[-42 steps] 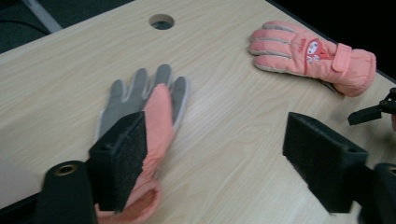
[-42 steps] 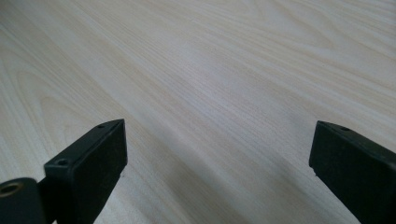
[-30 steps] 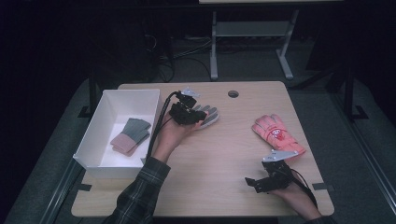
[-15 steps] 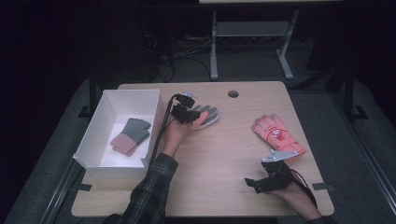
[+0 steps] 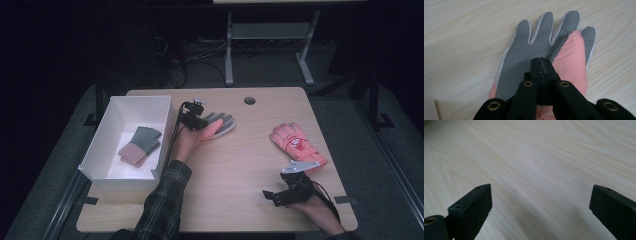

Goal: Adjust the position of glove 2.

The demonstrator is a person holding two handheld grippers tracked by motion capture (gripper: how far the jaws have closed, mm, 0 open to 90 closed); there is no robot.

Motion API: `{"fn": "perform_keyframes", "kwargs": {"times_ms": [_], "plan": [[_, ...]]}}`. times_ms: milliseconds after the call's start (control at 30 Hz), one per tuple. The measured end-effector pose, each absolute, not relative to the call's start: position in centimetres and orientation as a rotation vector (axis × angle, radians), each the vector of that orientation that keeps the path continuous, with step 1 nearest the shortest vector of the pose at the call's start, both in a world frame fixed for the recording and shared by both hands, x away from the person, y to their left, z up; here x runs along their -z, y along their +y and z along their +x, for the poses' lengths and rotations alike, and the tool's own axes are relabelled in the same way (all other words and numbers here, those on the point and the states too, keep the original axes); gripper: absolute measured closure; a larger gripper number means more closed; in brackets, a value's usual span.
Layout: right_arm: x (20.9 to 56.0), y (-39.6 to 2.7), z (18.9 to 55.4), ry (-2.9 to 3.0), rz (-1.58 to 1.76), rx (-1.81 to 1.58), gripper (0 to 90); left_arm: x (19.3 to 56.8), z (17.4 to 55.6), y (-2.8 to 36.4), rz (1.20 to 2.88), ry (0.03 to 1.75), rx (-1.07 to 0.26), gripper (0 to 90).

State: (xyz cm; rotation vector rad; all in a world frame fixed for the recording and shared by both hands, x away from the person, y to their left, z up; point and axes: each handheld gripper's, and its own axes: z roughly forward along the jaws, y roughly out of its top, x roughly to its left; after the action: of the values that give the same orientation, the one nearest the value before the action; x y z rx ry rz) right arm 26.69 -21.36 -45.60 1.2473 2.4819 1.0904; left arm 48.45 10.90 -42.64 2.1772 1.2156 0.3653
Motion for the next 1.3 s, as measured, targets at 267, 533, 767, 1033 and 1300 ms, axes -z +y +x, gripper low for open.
{"fn": "perform_keyframes", "kwargs": {"times_ms": [267, 533, 767, 1033, 1300], "plan": [[45.6, -21.3, 26.7, 2.482, 1.248, -1.091, 4.4, 42.7, 47.8, 9.9, 2.194, 1.171, -0.279, 89.7], [45.6, -21.3, 26.7, 2.484, 1.238, -1.090, 4.4, 42.8, 46.4, 7.9, 2.206, 1.088, -0.197, 89.7], [45.6, -21.2, 26.6, 2.481, 1.242, -1.096, 4.4, 42.7, 44.6, 5.7, 2.226, 0.986, -0.137, 89.7], [45.6, -21.2, 26.7, 2.486, 1.238, -1.087, 4.4, 41.4, 45.5, 8.4, 2.221, 1.057, -0.265, 89.6], [45.6, -21.2, 26.7, 2.489, 1.242, -1.081, 4.4, 43.3, 45.3, 9.5, 2.251, 1.108, -0.227, 89.6]]}}
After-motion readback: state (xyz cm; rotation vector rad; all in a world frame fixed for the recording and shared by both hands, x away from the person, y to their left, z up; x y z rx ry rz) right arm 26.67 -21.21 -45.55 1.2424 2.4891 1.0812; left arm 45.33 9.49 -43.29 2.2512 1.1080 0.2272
